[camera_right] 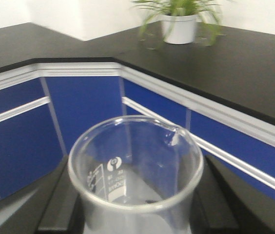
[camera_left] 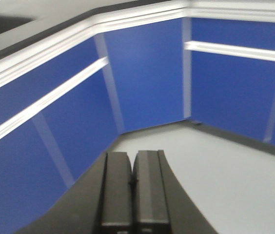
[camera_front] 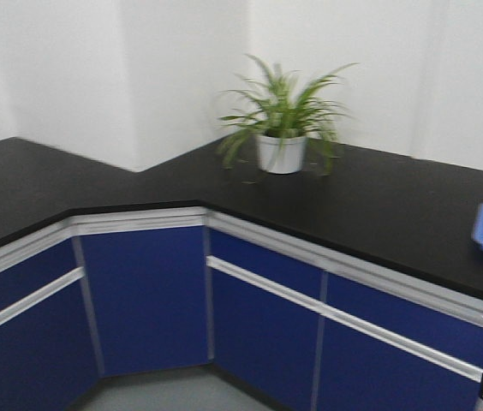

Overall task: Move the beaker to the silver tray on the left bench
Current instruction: 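Drive the base to the bench with the silver tray, beaker held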

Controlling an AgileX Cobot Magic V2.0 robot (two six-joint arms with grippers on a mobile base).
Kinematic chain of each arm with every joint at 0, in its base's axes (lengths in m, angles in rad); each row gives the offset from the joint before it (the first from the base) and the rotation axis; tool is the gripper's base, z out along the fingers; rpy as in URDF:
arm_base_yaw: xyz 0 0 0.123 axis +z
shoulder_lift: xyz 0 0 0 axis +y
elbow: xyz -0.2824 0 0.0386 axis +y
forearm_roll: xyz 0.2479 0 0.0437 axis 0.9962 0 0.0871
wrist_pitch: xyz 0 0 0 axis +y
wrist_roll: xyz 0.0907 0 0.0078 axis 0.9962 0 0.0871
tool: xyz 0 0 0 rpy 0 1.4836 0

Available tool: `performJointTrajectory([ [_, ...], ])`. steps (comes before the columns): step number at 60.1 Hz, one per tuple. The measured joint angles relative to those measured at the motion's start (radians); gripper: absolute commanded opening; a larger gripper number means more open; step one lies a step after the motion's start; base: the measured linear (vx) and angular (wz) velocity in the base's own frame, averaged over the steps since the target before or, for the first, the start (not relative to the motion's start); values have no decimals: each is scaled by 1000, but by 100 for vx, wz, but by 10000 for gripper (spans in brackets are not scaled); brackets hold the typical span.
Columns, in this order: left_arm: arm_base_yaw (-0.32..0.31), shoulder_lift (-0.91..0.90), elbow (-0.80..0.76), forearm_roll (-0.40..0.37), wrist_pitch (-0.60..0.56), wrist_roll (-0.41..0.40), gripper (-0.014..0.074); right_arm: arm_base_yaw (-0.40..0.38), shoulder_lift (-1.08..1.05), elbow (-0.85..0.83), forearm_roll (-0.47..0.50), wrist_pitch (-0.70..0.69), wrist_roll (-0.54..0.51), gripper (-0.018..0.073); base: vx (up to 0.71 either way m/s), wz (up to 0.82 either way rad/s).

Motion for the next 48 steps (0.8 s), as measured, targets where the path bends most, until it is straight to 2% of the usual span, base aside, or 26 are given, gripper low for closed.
performJointTrajectory([
  [48,0,0,0,0,0,0,1,0,0,0,0,0,0,-11,-15,56],
])
